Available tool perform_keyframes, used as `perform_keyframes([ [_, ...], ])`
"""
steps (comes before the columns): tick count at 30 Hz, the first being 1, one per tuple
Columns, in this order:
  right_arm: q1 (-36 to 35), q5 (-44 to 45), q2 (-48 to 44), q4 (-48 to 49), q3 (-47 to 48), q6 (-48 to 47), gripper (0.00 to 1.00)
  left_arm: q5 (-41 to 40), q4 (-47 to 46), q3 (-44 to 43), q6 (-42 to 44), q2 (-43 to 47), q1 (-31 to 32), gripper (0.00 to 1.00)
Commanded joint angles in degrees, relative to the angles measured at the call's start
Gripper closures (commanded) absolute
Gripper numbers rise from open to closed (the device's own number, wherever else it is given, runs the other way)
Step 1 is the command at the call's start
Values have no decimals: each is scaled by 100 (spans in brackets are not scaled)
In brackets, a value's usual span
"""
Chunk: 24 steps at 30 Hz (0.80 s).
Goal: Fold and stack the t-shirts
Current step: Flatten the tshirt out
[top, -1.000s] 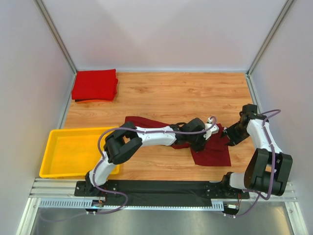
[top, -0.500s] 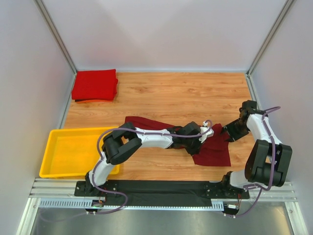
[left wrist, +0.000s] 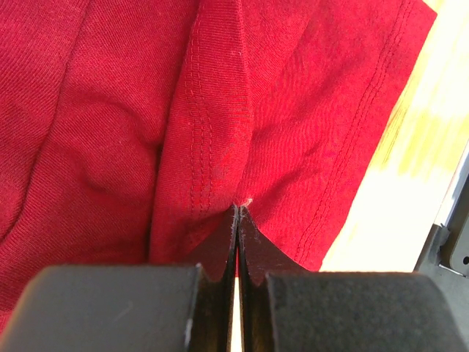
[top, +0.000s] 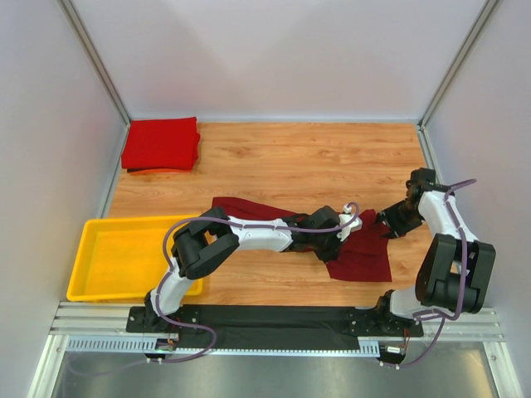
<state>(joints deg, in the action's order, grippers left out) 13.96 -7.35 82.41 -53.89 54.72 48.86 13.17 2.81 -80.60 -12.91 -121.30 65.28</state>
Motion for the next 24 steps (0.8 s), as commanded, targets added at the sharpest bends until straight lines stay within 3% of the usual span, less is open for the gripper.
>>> perform_keyframes([
  [1,-33,94,73,177,118,168,58,10,-254,0,-36,264,47,100],
  [14,-104,103,346,168,250,238,58,-25,-457,35,-80,247,47,100],
  [24,-121,226,284,177,118,255,71,-148,-536,123,-89,334,47,100],
])
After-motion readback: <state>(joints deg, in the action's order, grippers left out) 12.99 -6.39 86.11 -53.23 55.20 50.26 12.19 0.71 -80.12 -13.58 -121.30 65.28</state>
